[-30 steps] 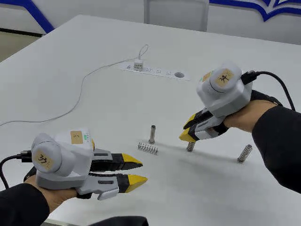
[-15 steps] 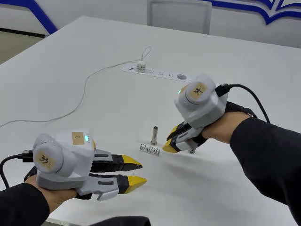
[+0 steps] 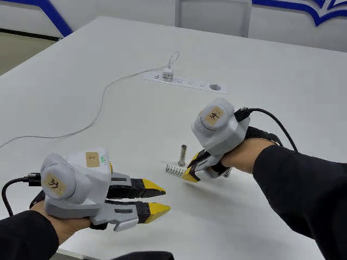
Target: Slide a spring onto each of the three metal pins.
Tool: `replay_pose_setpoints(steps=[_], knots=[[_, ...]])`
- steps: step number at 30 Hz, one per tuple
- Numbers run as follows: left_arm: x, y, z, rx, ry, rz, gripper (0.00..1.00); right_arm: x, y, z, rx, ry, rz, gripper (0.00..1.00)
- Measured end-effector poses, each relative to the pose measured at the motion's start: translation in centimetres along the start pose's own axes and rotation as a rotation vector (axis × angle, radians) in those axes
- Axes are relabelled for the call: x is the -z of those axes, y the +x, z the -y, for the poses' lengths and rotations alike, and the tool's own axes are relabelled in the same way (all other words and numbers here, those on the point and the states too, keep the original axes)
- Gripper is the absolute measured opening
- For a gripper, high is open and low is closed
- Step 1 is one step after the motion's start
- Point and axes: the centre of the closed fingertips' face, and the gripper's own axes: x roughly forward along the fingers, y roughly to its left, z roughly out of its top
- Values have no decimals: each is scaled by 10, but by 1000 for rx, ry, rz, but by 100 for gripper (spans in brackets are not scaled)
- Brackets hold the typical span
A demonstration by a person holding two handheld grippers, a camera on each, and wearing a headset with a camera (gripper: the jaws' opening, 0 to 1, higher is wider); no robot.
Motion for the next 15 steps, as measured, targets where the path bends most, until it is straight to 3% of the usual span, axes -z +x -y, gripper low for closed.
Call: replay_pose_setpoints(steps=[15], knots=[[0, -2, -2, -7, 3, -9, 18, 3, 4, -2, -11, 4, -14, 11]])
